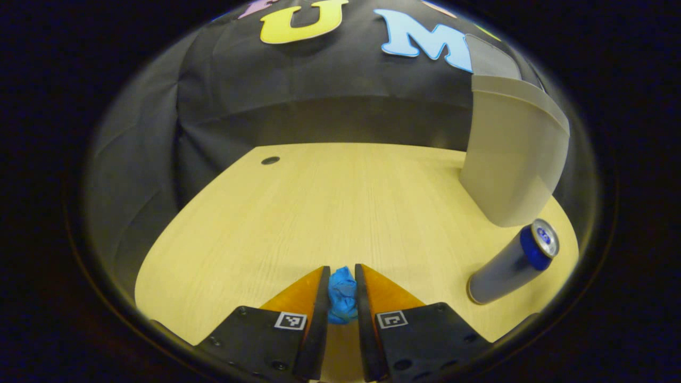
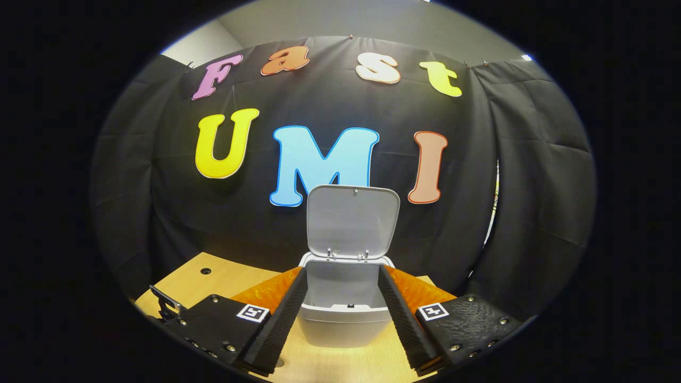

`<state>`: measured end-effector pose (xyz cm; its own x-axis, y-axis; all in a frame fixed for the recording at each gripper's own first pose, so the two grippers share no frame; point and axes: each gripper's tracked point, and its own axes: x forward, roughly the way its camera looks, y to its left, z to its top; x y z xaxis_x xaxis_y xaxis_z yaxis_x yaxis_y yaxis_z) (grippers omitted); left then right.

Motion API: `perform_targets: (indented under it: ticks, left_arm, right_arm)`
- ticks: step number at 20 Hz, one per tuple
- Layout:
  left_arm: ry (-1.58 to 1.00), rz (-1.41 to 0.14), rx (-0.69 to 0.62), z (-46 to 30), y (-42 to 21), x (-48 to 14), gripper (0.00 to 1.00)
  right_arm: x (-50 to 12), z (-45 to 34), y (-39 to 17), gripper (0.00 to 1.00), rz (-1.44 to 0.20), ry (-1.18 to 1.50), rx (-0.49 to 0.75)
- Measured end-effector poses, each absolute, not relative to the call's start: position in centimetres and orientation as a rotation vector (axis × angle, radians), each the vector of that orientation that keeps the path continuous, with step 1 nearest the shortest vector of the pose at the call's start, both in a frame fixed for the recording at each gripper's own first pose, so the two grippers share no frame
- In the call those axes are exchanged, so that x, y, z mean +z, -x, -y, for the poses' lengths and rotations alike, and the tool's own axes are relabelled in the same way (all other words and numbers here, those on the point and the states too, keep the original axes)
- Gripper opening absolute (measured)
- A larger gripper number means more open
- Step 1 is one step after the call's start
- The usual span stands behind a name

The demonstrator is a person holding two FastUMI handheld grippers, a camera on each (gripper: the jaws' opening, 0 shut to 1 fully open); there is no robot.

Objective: Press the lid of the desktop garbage bin to open it, pick up the crumpled paper on the desktop and throw it into the bin, then pick up the pop can on the desktop and drop it into the bin, and finally close the garbage bin lid.

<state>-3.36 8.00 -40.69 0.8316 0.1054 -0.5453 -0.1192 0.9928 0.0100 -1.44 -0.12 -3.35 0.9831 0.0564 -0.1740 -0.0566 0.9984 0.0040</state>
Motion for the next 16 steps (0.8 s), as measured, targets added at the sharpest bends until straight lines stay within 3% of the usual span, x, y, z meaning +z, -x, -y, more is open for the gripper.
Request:
perform_targets:
  ticks: [10, 16]
  left_arm:
    - [-0.011, -0.367, 0.034, -3.8, -0.3, -28.2, 0.36]
    - [-0.012, -0.219, -0.093, 3.2, -4.1, -18.5, 0.36]
  right_arm:
    - [-4.8, 1.5, 3.0, 0.87, -0.187, -0.035, 0.045]
    - [-5.4, 3.5, 4.1, 0.87, -0.188, -0.051, 0.009]
